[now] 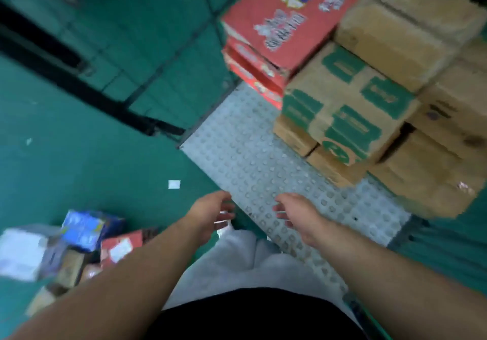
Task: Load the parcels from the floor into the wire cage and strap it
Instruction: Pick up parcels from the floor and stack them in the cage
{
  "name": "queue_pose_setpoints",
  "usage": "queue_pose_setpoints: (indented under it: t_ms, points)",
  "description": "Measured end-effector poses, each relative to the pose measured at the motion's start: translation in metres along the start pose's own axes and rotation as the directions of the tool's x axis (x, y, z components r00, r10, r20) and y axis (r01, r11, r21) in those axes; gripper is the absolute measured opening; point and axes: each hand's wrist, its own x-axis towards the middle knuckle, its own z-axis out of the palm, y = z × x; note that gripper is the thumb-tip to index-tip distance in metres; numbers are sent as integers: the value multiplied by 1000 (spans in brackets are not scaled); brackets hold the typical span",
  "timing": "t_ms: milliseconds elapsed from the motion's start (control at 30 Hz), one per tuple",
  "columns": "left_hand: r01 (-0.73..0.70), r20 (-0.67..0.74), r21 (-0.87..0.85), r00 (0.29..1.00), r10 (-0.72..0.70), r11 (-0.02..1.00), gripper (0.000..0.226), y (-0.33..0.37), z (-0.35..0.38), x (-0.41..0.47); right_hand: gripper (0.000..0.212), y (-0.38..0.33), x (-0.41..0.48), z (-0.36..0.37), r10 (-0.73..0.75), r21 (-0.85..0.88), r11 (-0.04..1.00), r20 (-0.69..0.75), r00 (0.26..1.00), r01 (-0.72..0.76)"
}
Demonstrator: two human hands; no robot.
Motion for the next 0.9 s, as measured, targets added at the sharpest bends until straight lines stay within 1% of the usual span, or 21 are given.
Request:
queue_pose_setpoints:
  t_ms: [100, 200, 300, 400, 500, 600, 767, 900]
  points:
    - [-19, -80, -194, 997, 4, 981, 23, -35, -51, -20, 17, -15, -15, 45, -65, -202, 976, 95, 993, 83]
    - [-47, -142, -356, 990, -5, 933, 23, -72, -96, -35, 15, -20, -33, 92, -113, -362, 915, 194, 974, 178]
    - [-83, -182, -507, 983, -12, 858, 18, -112, -135, -53, 18, -14, -50, 143, -98, -523, 819, 281, 955, 238]
    - [-115, -214, -655, 976, -38, 747, 16, -167, -178, -71, 16, 4, -71, 207, -87, -655, 690, 348, 933, 309]
    - [-126, -244, -754, 965, -96, 644, 18, -229, -220, -84, 15, 31, -94, 270, -69, -725, 587, 398, 915, 359]
    - [-131, -255, -835, 953, -166, 535, 20, -304, -263, -104, 15, 73, -119, 341, -29, -778, 488, 439, 898, 396]
    - [-174, -290, -905, 920, -264, 387, 24, -419, -321, -129, 17, 144, -153, 443, 74, -822, 333, 510, 857, 461]
    - [-194, -290, -940, 886, -362, 280, 24, -482, -350, -145, 19, 182, -180, 500, 146, -825, 239, 553, 821, 513]
